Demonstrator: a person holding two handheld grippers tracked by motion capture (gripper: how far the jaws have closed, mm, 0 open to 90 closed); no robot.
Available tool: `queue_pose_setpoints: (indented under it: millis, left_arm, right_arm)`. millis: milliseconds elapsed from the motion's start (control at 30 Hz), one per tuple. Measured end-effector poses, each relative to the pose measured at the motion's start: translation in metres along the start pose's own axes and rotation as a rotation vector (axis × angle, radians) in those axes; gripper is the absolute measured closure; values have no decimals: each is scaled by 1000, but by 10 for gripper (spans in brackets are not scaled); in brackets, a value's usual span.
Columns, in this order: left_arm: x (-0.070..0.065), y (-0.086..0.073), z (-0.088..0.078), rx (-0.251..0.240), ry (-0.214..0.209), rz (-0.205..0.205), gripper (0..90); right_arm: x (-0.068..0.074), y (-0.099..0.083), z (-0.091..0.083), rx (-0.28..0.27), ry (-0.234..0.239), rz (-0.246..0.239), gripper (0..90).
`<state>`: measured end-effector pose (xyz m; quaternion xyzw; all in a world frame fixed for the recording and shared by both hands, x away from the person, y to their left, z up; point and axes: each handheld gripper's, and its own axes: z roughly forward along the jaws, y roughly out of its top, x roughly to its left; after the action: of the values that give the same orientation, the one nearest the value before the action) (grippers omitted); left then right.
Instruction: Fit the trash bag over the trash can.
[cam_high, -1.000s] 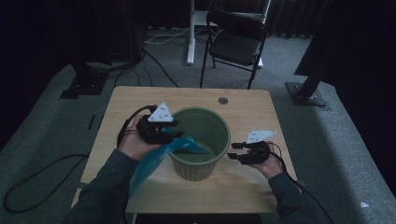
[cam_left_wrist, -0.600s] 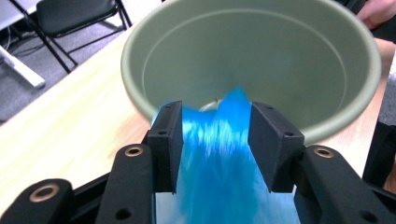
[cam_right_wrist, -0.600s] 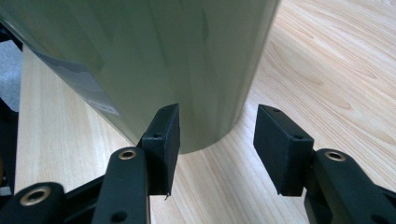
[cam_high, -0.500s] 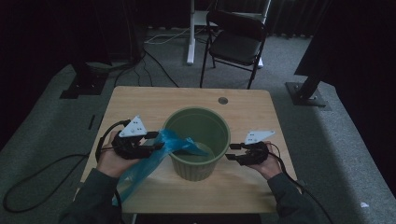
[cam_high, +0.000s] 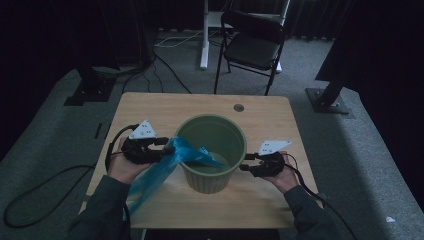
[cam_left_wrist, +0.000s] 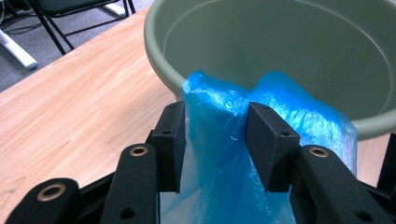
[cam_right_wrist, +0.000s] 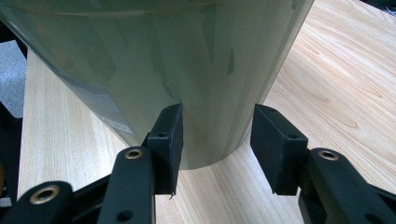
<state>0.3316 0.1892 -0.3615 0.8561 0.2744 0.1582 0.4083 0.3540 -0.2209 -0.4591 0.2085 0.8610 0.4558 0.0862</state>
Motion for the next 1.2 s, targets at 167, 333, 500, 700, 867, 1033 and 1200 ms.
queue_pose_setpoints:
  millis: [167,333,500,700,867,1033,1200]
  left_arm:
    - [6,3,5,-7,6,-9,580]
    - [13,8,15,-17,12,-21,586]
    - [14,12,15,-36,10,-26,586]
    - [13,10,4,-77,-26,-34,574]
    - [13,-1,-1,-75,-71,-41,537]
    - [11,-11,-4,-125,-164,-20,421]
    - [10,-12,2,-91,-171,-17,381]
  right_arm:
    - [-1,0,0,0,-3,1,532]
    - [-3,-1,-1,-4,-20,11,530]
    - [-5,-2,-3,-8,-27,14,529]
    - [-6,-4,-5,-8,-31,19,527]
    - [-7,-5,-8,-11,-31,24,527]
    - [-7,-5,-7,-6,-29,25,527]
    - [-6,-4,-5,-2,-25,20,526]
